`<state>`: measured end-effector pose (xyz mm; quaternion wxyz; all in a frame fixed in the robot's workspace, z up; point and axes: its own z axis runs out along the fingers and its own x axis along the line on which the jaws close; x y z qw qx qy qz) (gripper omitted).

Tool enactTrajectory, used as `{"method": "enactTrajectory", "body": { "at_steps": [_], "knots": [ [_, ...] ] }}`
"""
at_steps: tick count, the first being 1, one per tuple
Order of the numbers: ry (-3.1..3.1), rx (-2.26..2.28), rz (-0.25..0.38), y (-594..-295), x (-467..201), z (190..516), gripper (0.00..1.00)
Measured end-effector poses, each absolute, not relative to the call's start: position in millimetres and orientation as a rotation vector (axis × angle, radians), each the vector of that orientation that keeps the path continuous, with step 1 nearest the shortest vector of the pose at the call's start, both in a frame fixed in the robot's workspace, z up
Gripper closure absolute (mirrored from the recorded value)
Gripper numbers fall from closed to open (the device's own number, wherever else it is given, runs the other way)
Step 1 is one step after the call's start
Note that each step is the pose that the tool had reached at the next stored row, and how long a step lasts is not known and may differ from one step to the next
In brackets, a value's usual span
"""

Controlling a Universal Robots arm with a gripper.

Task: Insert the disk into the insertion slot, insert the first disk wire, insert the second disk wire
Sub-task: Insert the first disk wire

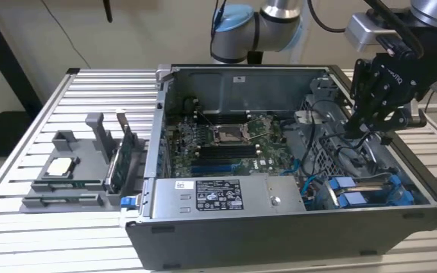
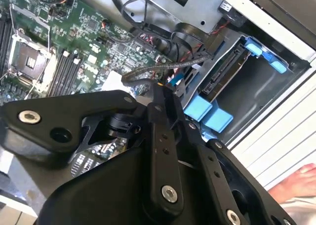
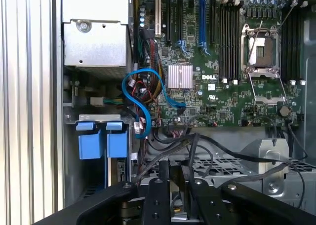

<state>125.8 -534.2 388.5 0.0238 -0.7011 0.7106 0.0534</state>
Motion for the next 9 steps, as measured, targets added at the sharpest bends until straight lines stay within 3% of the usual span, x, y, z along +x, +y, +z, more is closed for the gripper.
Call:
{"method": "enactTrajectory", "body": {
  "at_steps": [9],
  "knots": [
    [2.209,-2.179,0.146,-534.5,126.0,387.1,0.81]
  ]
}}
